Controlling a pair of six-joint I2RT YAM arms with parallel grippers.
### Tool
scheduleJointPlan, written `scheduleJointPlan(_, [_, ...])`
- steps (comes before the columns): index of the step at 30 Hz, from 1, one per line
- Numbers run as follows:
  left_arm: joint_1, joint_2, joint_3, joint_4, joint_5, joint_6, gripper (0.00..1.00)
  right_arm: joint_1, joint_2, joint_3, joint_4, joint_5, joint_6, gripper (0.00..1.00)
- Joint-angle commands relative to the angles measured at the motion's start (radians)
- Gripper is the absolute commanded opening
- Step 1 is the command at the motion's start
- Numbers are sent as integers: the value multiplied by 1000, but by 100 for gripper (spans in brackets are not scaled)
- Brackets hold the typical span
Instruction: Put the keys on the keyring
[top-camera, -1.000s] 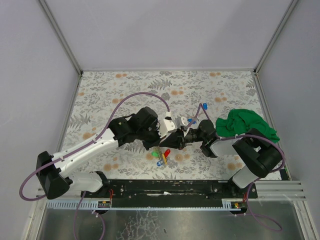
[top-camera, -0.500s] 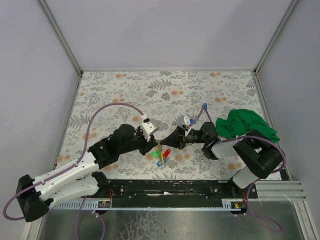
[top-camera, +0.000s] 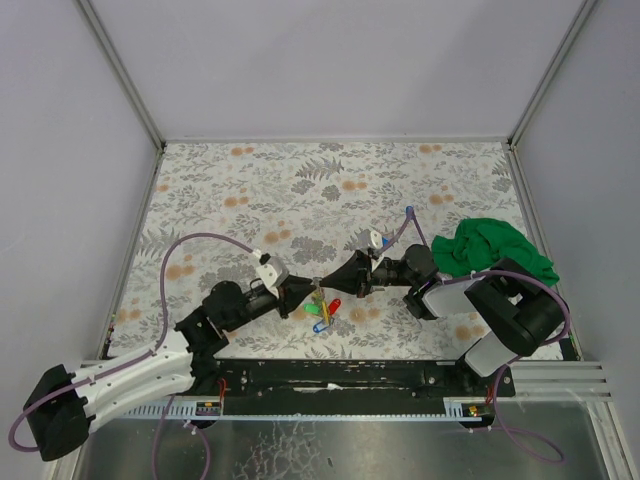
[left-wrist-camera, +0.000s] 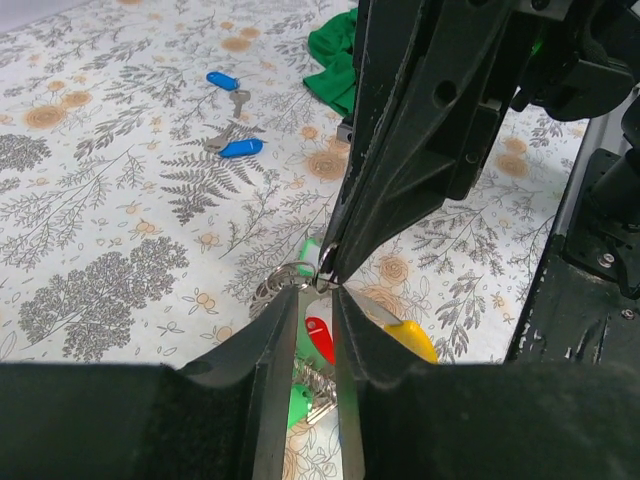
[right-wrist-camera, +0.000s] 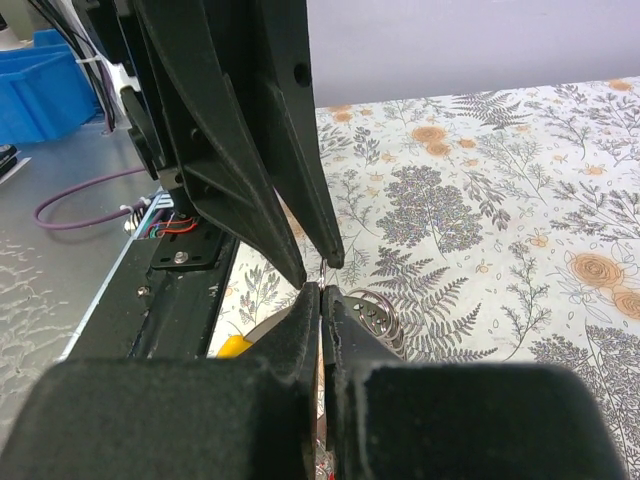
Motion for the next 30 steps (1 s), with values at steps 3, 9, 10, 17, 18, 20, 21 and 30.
scheduleJointPlan(3, [22,-25,-135,368,41,-5,20,2,-14,3,114,1,9,0])
scheduleJointPlan(9, [96,-16,-184,463,187,-46,21,2,-11,5,126,-22,15,1])
scheduleJointPlan(10, [114,-11,-189,478,229,-54,20,2,-10,4,134,-25,20,1])
scheduleJointPlan(17, [234,76,-210,632,441,-118,21,2,-14,3,138,-37,26,1])
scheduleJointPlan(18, [242,93,-210,653,465,-127,21,2,-15,3,137,-38,26,1])
scheduleJointPlan(20, [254,122,-204,678,503,-130,22,2,-16,3,138,-43,26,1])
scheduleJointPlan(21, [258,134,-201,687,517,-131,22,2,-17,3,137,-44,26,1])
scheduleJointPlan(30, [279,239,-170,764,589,-133,23,2,-15,7,133,-56,25,1])
